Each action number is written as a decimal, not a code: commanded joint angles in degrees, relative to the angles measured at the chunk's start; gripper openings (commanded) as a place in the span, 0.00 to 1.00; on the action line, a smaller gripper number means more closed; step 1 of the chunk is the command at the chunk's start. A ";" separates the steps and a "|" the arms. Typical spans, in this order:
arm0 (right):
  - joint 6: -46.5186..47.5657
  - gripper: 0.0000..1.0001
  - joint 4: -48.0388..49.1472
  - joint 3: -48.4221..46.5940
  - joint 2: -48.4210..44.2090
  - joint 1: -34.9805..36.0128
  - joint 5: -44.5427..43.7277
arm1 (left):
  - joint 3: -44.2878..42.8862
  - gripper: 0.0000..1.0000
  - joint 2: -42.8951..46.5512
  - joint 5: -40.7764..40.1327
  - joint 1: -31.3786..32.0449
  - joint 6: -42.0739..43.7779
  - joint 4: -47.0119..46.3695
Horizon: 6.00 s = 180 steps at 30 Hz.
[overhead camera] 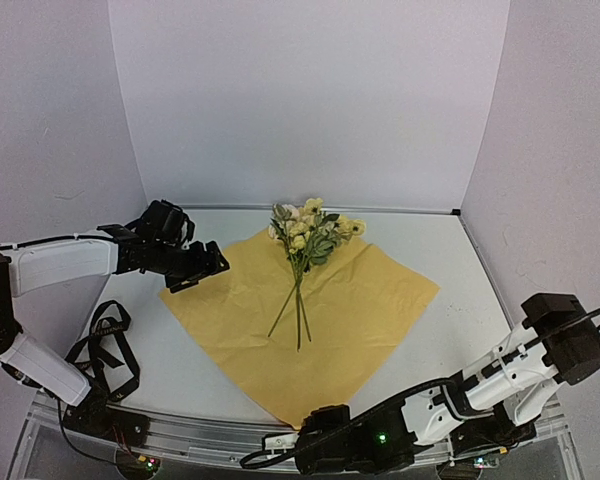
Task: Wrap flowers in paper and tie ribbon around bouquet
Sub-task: Pick up the bottom corner of the flattened wrapping paper from the center of the board, then fold the bottom corner of the flattened wrapping paper at the center of the board, then press the fold line on the 1/4-folded wrapping paper.
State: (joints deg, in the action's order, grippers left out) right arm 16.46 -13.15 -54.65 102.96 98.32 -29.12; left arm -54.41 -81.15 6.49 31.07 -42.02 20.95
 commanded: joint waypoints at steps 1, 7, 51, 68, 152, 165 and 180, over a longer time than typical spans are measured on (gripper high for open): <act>-0.88 0.07 -0.40 -2.10 -1.98 -1.46 -1.26 | -3.23 0.92 -0.58 0.90 -0.31 0.73 -1.01; -0.60 0.00 -8.00 -6.73 -4.44 -6.59 1.24 | -4.06 0.93 0.17 1.41 -0.53 1.58 -1.03; 0.51 0.00 -27.95 -69.17 36.33 -48.56 11.06 | -4.42 0.63 -10.72 18.62 5.08 10.56 -5.85; -2.55 0.13 -27.94 -70.97 37.85 -49.73 10.50 | -3.46 0.37 -21.73 18.75 7.78 7.61 -9.73; -75.68 0.22 -5.56 11.14 -10.55 -63.97 31.31 | -3.20 0.15 -25.80 16.23 4.72 7.92 -9.17; -76.60 0.29 -4.41 12.04 -14.91 -65.94 34.37 | -5.95 0.23 -21.70 15.34 4.70 11.01 -7.67; -75.49 0.44 -4.38 17.53 -20.74 -65.95 30.64 | -9.57 0.23 -14.92 16.46 12.22 15.22 -1.26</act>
State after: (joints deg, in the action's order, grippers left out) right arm -59.96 -16.80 -39.00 83.54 32.53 4.27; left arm -64.12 -94.49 19.93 40.89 -28.02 18.00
